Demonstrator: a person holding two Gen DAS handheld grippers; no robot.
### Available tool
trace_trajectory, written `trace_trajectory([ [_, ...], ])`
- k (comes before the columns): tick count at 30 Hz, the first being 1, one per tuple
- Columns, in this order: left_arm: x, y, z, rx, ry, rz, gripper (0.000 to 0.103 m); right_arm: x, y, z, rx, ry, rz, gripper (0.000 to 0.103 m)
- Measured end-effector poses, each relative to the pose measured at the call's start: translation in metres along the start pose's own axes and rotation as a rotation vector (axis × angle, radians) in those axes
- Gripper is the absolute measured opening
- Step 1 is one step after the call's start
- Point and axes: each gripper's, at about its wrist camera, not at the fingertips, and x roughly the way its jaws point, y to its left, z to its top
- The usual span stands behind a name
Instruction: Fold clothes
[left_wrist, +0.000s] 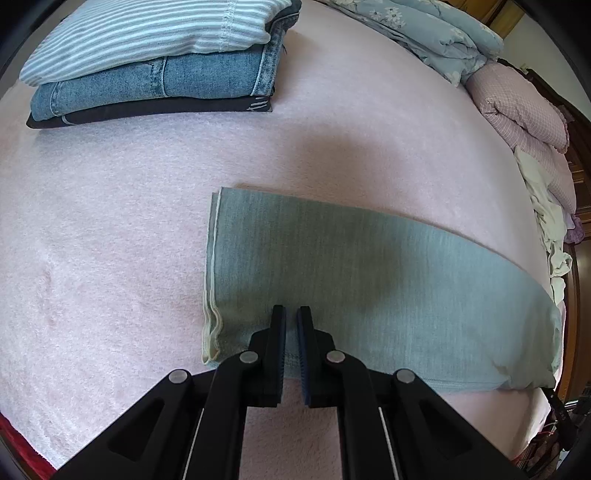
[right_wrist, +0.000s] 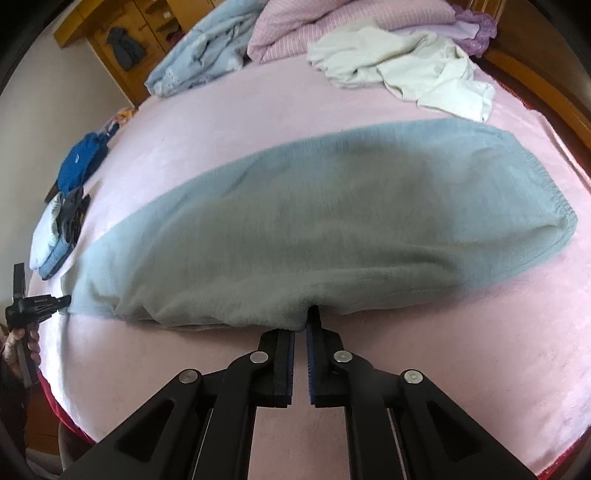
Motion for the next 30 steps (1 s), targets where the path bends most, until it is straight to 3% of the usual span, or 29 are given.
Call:
trace_trajectory([
  [3,0.0,0.001,0.002,0.001,0.004,-0.003,0.005,0.006,0.002,0.007,-0.002,0.006,-0.007,0.016],
  [5,0.0,0.002,0.004,0.002,0.008,-0.007,0.005,0.012,0.002,0.012,-0.003,0.016,-0.009,0.016],
  [8,0.0,0.003,0.005,-0.003,0.011,-0.013,0.005,0.014,-0.002,0.013,0.021,0.024,-0.011,0.006],
  [22,0.0,0.004,0.018,-0.003,0.036,0.019,0.005,-0.02,-0.017,-0.028,-0.005,0.094,-0.017,0.005],
  [30,0.0,-0.001,0.023,0.005,0.04,0.057,0.005,-0.009,-0.028,-0.032,0.004,0.167,-0.046,0.005],
])
